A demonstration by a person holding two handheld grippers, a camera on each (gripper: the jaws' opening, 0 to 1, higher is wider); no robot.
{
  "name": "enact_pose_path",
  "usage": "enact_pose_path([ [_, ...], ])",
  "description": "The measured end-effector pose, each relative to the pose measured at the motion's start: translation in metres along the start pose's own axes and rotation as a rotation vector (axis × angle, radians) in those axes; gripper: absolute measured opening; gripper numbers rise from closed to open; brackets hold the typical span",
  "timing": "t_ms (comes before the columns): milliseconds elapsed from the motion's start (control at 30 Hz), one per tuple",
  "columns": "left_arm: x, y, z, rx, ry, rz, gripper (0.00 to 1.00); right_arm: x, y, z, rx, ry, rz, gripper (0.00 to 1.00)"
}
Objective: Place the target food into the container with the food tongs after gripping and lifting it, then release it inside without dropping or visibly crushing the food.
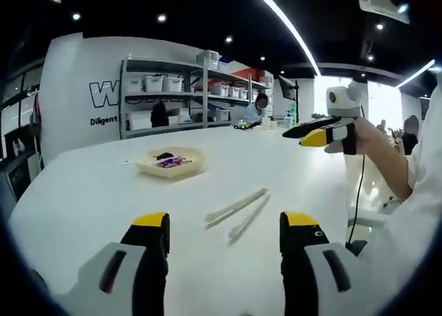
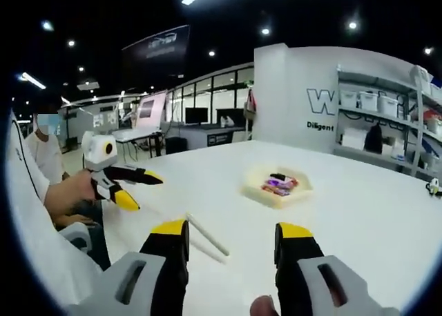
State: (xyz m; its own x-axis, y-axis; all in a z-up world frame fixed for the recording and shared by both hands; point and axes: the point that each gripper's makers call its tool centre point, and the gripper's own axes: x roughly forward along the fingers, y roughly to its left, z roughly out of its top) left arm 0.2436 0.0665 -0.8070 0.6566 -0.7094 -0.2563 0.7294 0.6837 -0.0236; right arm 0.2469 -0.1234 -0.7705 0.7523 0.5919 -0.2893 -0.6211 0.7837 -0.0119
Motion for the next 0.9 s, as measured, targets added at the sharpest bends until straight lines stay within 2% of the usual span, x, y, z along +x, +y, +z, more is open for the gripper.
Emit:
enact_pose_path([
  [133, 0.000, 0.005, -0.002, -0.016, 0.014, 0.025, 0.72, 0.008, 0.000, -0.007, 0.014, 0.022, 0.006, 0.48],
  [567, 0.005, 0.011, 0.003, -0.033, 0.044, 0.055, 0.82, 0.015, -0.002, -0.014, 0.050, 0.065, -0.010, 0.61],
  [667, 0.007, 0.009, 0.005, -0.040, 0.053, 0.046, 0.86, 0.015, -0.001, -0.014, 0.049, 0.073, -0.014, 0.65],
  [900, 0.004, 0.013, 0.015, -0.048, 0.043, 0.070, 0.90, 0.014, 0.004, -0.020, 0.051, 0.109, -0.008, 0.71],
])
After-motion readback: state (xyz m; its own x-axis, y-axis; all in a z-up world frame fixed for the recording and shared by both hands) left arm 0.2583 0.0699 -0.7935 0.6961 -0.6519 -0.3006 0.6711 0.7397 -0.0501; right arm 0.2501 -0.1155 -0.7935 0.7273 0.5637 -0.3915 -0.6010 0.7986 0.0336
